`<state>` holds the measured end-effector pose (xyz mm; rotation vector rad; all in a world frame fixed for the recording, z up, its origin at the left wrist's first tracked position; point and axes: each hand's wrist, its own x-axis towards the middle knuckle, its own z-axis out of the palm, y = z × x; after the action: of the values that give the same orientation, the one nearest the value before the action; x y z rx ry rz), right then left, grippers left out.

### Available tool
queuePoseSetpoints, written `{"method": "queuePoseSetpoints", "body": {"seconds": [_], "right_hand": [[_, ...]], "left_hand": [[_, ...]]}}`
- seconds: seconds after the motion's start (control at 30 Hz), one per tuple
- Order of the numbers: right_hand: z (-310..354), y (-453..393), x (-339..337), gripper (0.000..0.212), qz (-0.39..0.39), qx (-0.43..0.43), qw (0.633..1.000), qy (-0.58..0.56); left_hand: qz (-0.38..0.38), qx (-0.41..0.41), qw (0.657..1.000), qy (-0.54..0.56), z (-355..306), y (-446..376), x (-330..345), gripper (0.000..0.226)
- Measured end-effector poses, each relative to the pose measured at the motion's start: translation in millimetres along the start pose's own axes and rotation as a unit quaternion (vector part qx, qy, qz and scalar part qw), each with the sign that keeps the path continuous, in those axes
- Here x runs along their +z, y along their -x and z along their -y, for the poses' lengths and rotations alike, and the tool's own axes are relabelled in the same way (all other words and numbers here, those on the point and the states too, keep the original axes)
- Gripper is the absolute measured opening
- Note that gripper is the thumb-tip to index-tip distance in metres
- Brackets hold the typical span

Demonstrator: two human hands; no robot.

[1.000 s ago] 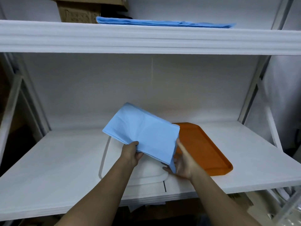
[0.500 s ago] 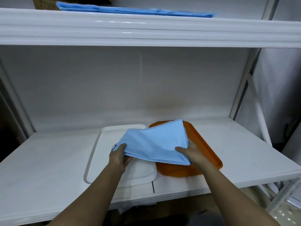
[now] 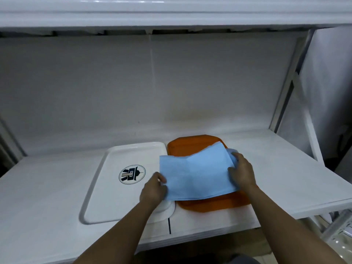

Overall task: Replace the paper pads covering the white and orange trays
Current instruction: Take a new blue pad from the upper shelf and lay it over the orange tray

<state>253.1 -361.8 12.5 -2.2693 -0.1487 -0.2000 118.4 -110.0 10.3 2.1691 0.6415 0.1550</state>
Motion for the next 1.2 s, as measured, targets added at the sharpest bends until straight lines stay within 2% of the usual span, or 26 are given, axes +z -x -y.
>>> {"method": "queuePoseSetpoints", "body": {"seconds": [0.1, 0.27, 0.33, 0.4, 0.5, 0.57, 0.63, 0.7, 0.8, 0.87, 0.97, 1.07, 1.2], "right_hand": [[-15.0, -9.8, -0.3, 0.06, -0.043, 0.0, 0.999, 0.011], [-29.2, -15.1, -4.0, 0.06, -0.09, 0.025, 0.994, -0.056], [-33.2, -13.6, -3.7, 0.056, -0.068, 0.052, 0.996, -0.029], [-37.1, -8.4, -1.6, 0.049, -0.012, 0.053, 0.997, 0.063], [-34.1, 7.3, 4.3, 0.035, 0.096, 0.01, 0.969, 0.227], [-27.7, 15.5, 9.5, 0.033, 0.104, 0.0, 0.953, 0.284], [-20.3, 20.3, 12.9, 0.035, 0.111, 0.042, 0.947, 0.299], [-13.0, 23.0, 11.7, 0.048, 0.138, 0.111, 0.941, 0.288], [-6.2, 24.6, 9.3, 0.058, 0.152, 0.15, 0.929, 0.303], [-4.4, 24.2, 9.5, 0.06, 0.144, 0.164, 0.927, 0.305], [-2.0, 22.8, 7.0, 0.058, 0.144, 0.204, 0.928, 0.276], [2.9, 22.1, 2.1, 0.04, 0.13, 0.224, 0.946, 0.194], [24.8, 19.6, 2.3, 0.031, 0.081, 0.135, 0.987, -0.016]], "left_hand": [[0.001, -0.012, 0.999, -0.031, -3.2, -2.7, 14.1, 0.022], [-0.008, -0.035, 0.997, -0.072, 4.9, -3.3, 24.7, 0.019], [-0.001, -0.04, 0.995, -0.092, 6.5, -3.5, 26.3, 0.014], [0.009, -0.039, 0.993, -0.11, 6.8, -4.3, 27.1, 0.011], [0.017, -0.029, 0.99, -0.134, 5.2, -6.1, 27.6, 0.014], [0.019, -0.017, 0.986, -0.167, 2.3, -4.4, 28.3, 0.018], [0.016, 0.02, 0.98, -0.198, 0.4, -0.1, 28.4, 0.027], [0.039, 0.071, 0.969, -0.233, -0.5, 4.5, 28.3, 0.04], [0.128, 0.109, 0.941, -0.295, 0.9, 7.3, 29.1, 0.063], [0.179, 0.109, 0.927, -0.309, 0.6, 8.4, 30.2, 0.07], [0.211, 0.102, 0.927, -0.293, -0.1, 7.4, 31.4, 0.071], [0.224, 0.09, 0.927, -0.285, -1.2, 5.3, 30.4, 0.072], [0.241, 0.072, 0.934, -0.252, -10.1, 6.8, 25.6, 0.078]]}}
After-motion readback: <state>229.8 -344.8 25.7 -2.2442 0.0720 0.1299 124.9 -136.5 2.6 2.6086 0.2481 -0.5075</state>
